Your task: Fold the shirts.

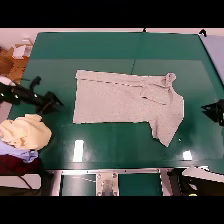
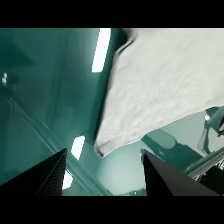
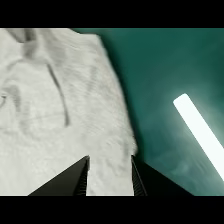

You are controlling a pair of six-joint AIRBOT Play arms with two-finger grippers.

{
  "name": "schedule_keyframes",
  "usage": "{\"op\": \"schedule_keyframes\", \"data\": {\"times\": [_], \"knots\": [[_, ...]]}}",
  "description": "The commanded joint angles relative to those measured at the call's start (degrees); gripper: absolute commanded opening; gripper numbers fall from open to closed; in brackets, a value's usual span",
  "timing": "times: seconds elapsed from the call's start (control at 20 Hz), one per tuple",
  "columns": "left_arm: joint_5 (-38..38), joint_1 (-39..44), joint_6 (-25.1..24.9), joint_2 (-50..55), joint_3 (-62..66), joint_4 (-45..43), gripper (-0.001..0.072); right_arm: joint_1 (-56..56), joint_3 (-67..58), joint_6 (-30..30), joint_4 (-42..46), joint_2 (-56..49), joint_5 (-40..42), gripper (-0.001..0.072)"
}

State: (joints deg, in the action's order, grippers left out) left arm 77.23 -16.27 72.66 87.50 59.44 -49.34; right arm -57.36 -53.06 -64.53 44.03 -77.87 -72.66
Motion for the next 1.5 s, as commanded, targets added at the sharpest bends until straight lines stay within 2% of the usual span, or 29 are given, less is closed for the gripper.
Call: {"op": "schedule_keyframes", "data": {"times": [0.0,0.1,0.25,0.3,0.35,0.4,0.45,0.5,0.75,1.1,1.2,1.25,1.3,1.45], "knots": [[-11.2,3.5,-3.1,-2.4,-14.6,1.4,0.0524,-4.5,6.4,0.3,0.8,1.4,0.8,0.0339],[-16.6,8.3,-3.3,-2.1,-16.2,3.3,0.0524,-4.5,9.3,0.3,0.8,1.4,1.3,0.0389],[-21.6,14.8,-3.3,-2.1,-16.1,6.3,0.0523,-4.3,12.7,0.3,0.6,1.4,3.1,0.0409],[-22.0,16.0,-3.3,-2.1,-16.1,6.6,0.0472,-3.5,13.6,0.3,0.6,1.4,3.9,0.0412],[-21.6,16.8,-3.7,-2.1,-16.1,6.6,0.0279,-2.2,14.2,0.4,0.6,1.3,4.7,0.0442],[-21.1,17.1,-4.2,-2.1,-16.1,6.6,0.0208,-0.3,14.5,0.4,0.6,1.0,5.3,0.0448],[-20.9,17.1,-4.2,-2.1,-16.1,6.6,0.0173,2.2,14.5,0.3,0.6,0.6,5.8,0.0448],[-20.9,17.0,-4.5,-2.2,-16.1,6.4,0.0032,4.6,14.5,0.3,0.5,0.0,6.7,0.0448],[-21.3,17.0,-4.7,-2.2,-13.9,5.2,0.0023,12.7,14.3,0.3,-1.7,-3.1,12.1,0.0447],[-21.3,17.0,-4.6,-2.2,-12.3,3.0,0.0023,14.6,8.7,0.7,-4.6,-8.5,15.1,0.0440],[-21.4,17.0,-4.6,-2.2,-12.2,2.8,0.0023,14.6,7.7,0.7,-4.6,-8.6,14.2,0.0282],[-21.5,17.0,-4.6,-2.2,-11.9,2.8,0.0023,14.6,7.6,0.8,-4.6,-8.5,13.3,0.0099],[-21.4,17.0,-4.6,-2.2,-11.3,2.8,0.0023,14.6,7.4,1.2,-4.7,-8.5,12.4,0.0026],[-17.0,17.0,-4.0,-3.1,-6.0,2.8,0.0022,14.6,4.6,3.0,-7.9,-6.4,8.1,0.0014]]}}
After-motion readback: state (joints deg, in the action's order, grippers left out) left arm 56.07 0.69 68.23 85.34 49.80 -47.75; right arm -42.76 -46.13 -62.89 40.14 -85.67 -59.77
